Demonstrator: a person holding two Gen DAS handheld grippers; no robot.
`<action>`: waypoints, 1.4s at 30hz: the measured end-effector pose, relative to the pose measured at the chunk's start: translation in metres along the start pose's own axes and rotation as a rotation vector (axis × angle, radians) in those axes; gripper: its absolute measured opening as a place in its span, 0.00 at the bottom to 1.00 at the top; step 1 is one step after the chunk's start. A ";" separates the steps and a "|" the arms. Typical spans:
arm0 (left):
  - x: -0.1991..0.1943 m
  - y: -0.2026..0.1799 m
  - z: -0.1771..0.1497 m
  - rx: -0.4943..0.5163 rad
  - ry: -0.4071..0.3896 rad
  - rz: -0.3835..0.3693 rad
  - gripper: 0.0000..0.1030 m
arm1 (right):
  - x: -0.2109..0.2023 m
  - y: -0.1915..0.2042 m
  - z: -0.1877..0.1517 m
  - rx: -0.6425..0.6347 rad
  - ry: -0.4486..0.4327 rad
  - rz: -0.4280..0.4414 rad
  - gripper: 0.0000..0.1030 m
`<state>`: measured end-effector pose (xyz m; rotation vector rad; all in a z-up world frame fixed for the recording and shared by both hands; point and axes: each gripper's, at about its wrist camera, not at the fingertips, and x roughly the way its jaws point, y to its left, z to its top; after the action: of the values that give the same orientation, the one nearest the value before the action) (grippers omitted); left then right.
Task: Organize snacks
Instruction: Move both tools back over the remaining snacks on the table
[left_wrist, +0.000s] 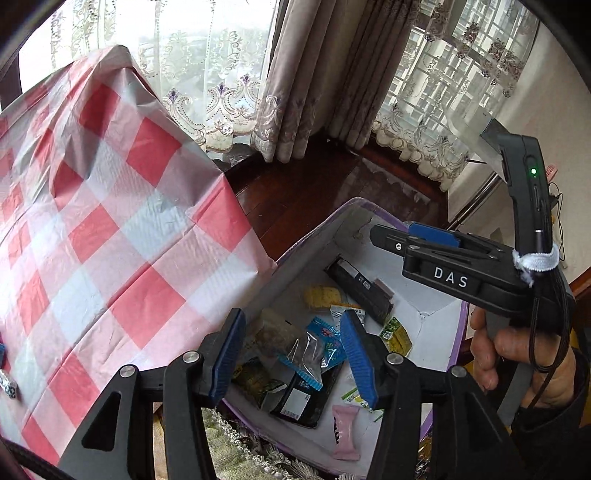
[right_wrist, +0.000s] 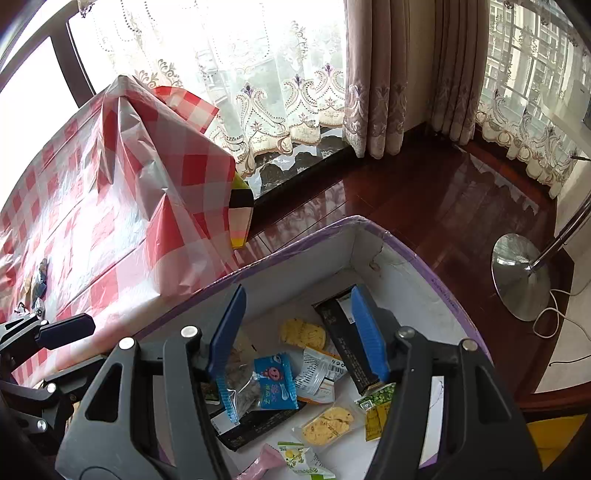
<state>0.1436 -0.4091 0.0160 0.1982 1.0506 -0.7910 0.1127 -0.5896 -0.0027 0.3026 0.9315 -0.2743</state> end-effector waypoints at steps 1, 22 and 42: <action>-0.002 0.001 -0.001 -0.004 -0.007 0.002 0.53 | -0.002 0.003 0.000 -0.008 -0.002 0.003 0.62; -0.059 0.110 -0.027 -0.255 -0.158 0.110 0.53 | -0.021 0.131 0.002 -0.248 -0.002 0.089 0.70; -0.145 0.277 -0.121 -0.728 -0.384 0.383 0.53 | -0.002 0.297 -0.019 -0.457 0.025 0.250 0.71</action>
<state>0.2066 -0.0790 0.0166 -0.3565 0.8372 -0.0620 0.2038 -0.3082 0.0283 -0.0014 0.9427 0.1736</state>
